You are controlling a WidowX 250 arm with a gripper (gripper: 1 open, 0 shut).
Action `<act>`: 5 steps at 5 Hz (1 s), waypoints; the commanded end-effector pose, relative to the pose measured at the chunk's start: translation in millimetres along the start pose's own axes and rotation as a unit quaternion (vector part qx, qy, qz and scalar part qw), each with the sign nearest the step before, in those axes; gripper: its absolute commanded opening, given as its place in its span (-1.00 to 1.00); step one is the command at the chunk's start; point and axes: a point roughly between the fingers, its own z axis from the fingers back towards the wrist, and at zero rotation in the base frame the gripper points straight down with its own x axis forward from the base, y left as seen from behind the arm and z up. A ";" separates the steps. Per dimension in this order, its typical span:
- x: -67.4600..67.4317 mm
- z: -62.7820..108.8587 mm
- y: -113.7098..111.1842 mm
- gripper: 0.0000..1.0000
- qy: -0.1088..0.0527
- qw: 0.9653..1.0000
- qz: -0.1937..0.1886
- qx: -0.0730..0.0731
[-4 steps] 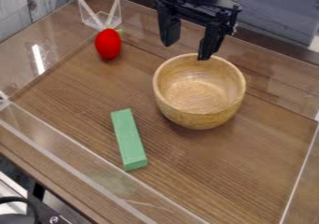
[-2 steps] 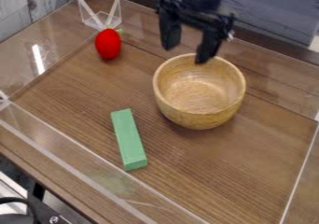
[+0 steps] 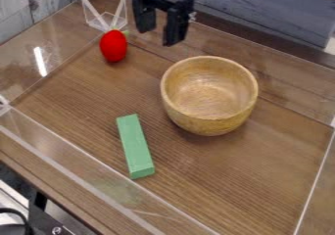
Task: Move the red object to the right side of the table
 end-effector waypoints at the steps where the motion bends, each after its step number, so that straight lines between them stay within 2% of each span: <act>1: -1.9 24.3 30.0 1.00 -0.033 0.999 -0.020 0.021; 2: -5.7 22.0 48.4 1.00 -0.030 0.999 -0.035 0.023; 5: 2.1 2.1 42.3 1.00 -0.015 1.000 -0.013 0.021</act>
